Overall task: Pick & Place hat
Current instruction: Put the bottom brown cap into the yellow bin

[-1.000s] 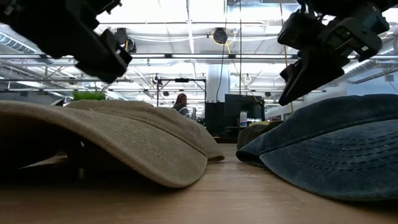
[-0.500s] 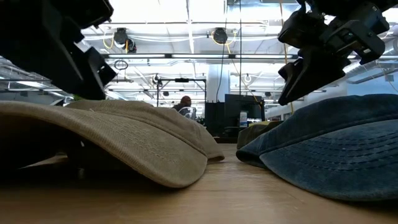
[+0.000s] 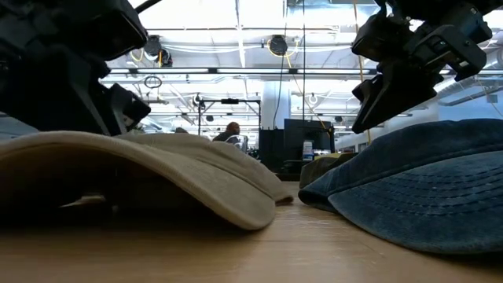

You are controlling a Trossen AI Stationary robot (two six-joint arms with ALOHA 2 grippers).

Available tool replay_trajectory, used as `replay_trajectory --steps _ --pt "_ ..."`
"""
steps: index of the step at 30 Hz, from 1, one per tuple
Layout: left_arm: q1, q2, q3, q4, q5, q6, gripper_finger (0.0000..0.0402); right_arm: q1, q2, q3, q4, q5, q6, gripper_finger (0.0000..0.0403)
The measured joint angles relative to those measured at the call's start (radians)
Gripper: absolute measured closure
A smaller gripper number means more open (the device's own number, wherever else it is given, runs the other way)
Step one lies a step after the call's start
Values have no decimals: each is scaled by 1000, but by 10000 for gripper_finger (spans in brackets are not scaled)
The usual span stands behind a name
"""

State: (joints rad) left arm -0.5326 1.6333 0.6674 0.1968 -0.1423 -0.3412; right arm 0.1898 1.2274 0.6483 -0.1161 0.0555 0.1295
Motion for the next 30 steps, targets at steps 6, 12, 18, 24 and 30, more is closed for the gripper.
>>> replay_trajectory --steps 6,12,18,24,30 --pt "11 -51 -2 -31 28 51 391 0 0 0 0 0 0 309" --pt "73 -181 -3 -123 -35 149 383 0 0 0 16 0 -3 309" --pt "180 -325 -3 -176 -19 332 388 0 -1 0 43 -1 -27 309" --pt "329 -379 -3 -267 15 469 395 -1 -1 0 213 11 -115 310" --pt "460 -353 -3 -224 147 526 386 -14 32 11 531 123 -309 310"
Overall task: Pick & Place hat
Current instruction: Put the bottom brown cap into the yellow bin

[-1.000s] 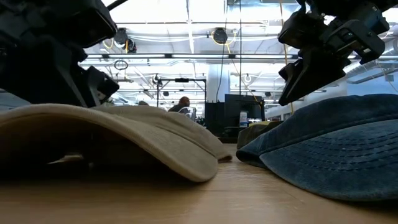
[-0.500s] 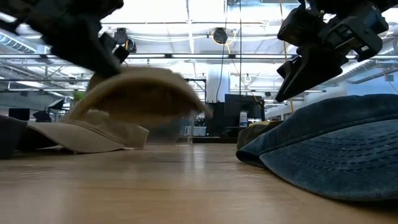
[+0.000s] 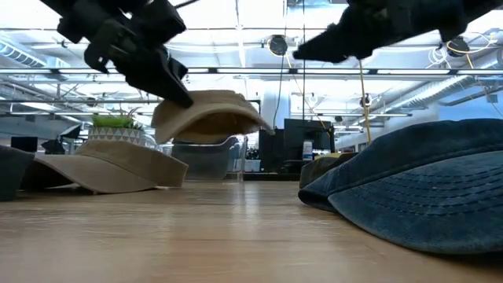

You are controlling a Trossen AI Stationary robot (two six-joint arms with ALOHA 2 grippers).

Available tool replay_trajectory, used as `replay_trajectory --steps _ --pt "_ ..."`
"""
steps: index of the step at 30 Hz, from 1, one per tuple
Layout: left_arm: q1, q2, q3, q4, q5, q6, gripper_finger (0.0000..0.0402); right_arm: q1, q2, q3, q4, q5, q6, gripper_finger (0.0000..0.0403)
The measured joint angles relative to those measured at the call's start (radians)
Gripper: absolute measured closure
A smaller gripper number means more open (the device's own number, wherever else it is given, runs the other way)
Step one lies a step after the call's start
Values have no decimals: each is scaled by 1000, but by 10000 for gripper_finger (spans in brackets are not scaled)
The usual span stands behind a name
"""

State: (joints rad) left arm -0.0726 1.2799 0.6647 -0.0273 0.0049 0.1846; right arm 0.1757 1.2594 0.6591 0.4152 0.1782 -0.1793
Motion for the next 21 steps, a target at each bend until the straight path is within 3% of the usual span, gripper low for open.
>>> replay_trajectory --steps 4,11,21 --pt "8 -3 1 58 6 63 395 -40 53 47 39 -65 -66 306" --pt "8 -3 0 112 20 102 386 -117 194 163 27 -204 -30 276" --pt "2 -3 0 111 20 69 387 -124 347 394 -154 -209 -17 255"
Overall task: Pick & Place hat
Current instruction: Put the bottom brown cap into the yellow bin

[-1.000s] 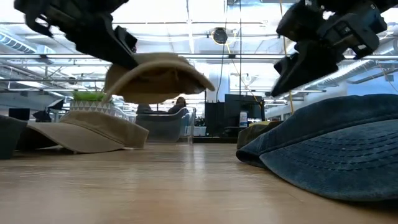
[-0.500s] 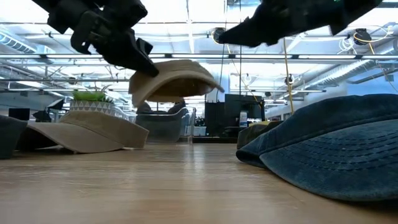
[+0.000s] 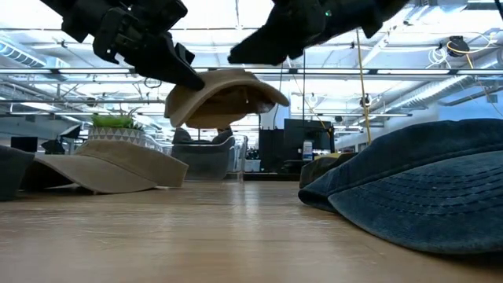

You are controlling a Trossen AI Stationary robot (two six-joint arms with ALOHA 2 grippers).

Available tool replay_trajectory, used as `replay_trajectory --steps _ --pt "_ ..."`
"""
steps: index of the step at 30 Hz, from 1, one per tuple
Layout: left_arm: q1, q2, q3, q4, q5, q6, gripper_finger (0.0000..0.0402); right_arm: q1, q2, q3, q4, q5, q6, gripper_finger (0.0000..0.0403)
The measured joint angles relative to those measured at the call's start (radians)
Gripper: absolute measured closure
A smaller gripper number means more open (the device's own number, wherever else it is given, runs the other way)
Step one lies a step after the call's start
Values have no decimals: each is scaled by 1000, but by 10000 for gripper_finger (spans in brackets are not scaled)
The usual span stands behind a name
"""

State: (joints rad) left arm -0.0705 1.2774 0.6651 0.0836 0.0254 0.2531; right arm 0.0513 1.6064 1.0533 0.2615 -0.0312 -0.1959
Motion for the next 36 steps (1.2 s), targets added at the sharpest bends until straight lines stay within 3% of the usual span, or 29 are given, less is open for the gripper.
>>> replay_trajectory --steps 6,13,18,23,28,32,36 --pt "-11 0 0 24 -3 7 388 0 89 98 -91 -3 11 254" --pt "-22 1 0 9 -27 11 395 0 102 102 -108 -1 13 267" --pt "-31 0 0 22 -58 15 385 0 102 102 -121 -34 11 310" --pt "-51 1 0 50 -127 47 395 0 100 101 -146 -71 0 380" --pt "-66 -1 1 98 -131 49 366 -1 100 99 -172 -68 -15 394" --pt "-66 -1 2 96 -141 5 344 -7 76 97 -253 2 -37 400" --pt "-72 -5 2 135 -214 10 326 -16 9 98 -421 33 -37 401"
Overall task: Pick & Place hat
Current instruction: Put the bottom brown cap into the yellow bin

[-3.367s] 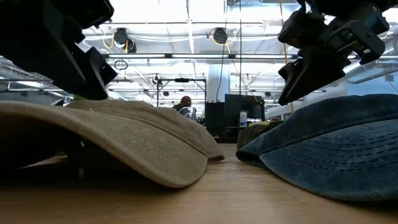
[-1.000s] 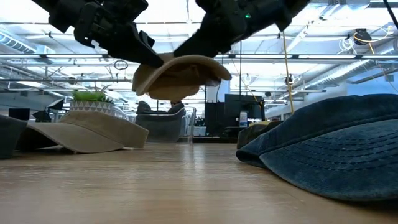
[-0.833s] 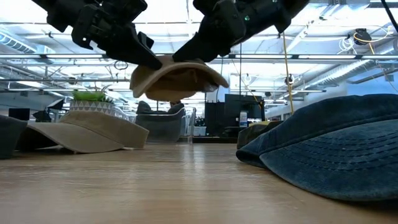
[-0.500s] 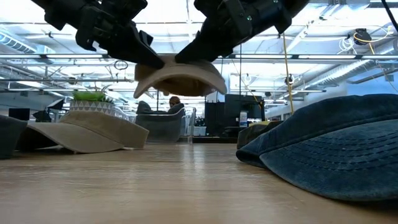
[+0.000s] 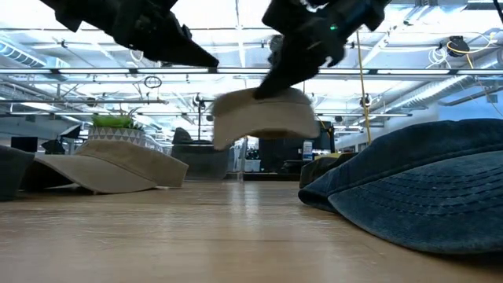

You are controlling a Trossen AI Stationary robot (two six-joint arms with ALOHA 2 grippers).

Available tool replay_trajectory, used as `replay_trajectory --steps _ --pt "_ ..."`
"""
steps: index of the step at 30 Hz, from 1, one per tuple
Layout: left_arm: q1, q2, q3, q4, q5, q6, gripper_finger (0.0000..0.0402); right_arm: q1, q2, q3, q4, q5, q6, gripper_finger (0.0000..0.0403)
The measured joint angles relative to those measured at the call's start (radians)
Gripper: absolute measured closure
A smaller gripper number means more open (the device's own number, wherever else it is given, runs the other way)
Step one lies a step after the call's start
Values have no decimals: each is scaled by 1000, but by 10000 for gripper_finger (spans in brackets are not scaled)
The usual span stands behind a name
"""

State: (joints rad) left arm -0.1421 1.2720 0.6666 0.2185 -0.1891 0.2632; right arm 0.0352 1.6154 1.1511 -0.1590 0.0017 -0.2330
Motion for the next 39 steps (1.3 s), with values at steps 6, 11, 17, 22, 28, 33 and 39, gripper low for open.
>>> replay_trajectory --steps 6,11,17,22,28,33,39 --pt "-1 0 0 110 -73 79 317 -15 -157 -1 -270 105 5 402" --pt "3 0 -1 296 -75 139 324 -63 -345 -64 -356 151 -61 402" --pt "9 0 -1 425 -39 149 324 -224 -587 -178 -374 76 -146 402" --pt "33 0 -1 436 -13 180 323 -410 -696 -246 -362 90 -186 403" --pt "91 0 -1 459 -13 162 323 -594 -721 -318 -259 292 36 403" --pt "130 0 -1 481 -12 126 323 -692 -714 -414 -117 310 280 403" --pt "145 0 -1 466 -12 71 323 -733 -708 -566 60 315 453 403"
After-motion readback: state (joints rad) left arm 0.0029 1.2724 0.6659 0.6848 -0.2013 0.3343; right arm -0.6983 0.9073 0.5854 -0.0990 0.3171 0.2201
